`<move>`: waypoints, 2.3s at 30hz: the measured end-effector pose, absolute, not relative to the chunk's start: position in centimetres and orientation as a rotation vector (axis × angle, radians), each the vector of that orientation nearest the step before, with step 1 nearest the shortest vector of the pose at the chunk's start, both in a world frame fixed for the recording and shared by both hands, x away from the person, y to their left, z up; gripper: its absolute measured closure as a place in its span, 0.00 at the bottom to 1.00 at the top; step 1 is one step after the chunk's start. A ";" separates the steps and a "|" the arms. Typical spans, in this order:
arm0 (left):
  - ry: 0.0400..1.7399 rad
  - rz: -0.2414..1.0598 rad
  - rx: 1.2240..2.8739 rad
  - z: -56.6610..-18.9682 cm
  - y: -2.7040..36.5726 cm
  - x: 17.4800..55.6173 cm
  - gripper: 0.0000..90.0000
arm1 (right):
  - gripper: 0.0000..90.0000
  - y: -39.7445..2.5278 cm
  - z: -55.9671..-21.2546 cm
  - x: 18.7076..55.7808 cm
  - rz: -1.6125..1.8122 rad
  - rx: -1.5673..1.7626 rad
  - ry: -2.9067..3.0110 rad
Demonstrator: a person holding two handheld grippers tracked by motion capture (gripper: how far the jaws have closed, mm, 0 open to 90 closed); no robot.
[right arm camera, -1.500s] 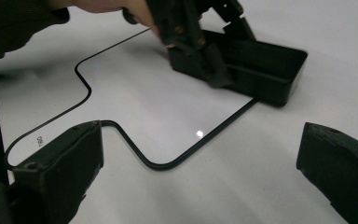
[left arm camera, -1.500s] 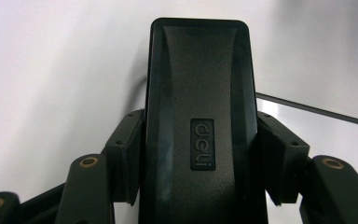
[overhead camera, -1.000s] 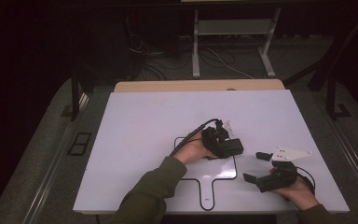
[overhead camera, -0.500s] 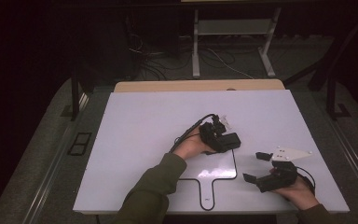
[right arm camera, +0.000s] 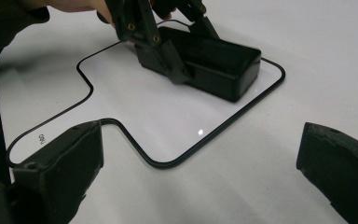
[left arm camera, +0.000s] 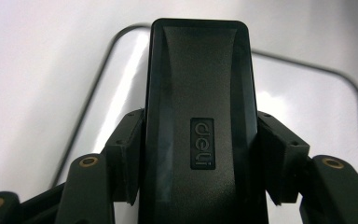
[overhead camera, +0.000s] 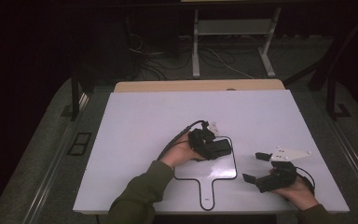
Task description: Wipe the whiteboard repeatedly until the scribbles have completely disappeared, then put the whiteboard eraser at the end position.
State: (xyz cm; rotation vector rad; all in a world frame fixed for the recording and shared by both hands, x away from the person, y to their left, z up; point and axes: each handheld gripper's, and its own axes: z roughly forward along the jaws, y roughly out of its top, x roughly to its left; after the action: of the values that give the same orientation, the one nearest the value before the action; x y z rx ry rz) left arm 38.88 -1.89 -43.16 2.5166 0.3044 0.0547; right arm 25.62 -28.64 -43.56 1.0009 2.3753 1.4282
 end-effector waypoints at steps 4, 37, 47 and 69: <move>0.377 0.070 2.496 -43.2 -0.4 39.7 0.44 | 0.00 -28.6 -43.6 25.7 1.427 0.999 2.377; 0.510 0.090 2.379 -40.6 2.2 42.3 0.44 | 0.00 -28.6 -43.8 25.8 1.426 1.003 2.381; 0.553 0.133 2.382 -40.2 1.7 46.2 0.44 | 0.00 -28.5 -43.9 25.9 1.434 1.005 2.389; 0.666 0.167 2.436 -43.4 -0.3 51.9 0.44 | 0.00 -28.6 -43.7 25.8 1.444 1.004 2.382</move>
State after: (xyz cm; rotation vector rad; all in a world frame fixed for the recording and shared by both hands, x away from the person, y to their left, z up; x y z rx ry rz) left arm 51.86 -0.31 -43.43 2.4357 0.6657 0.1670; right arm 25.75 -28.59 -43.71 1.0037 2.3823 1.4438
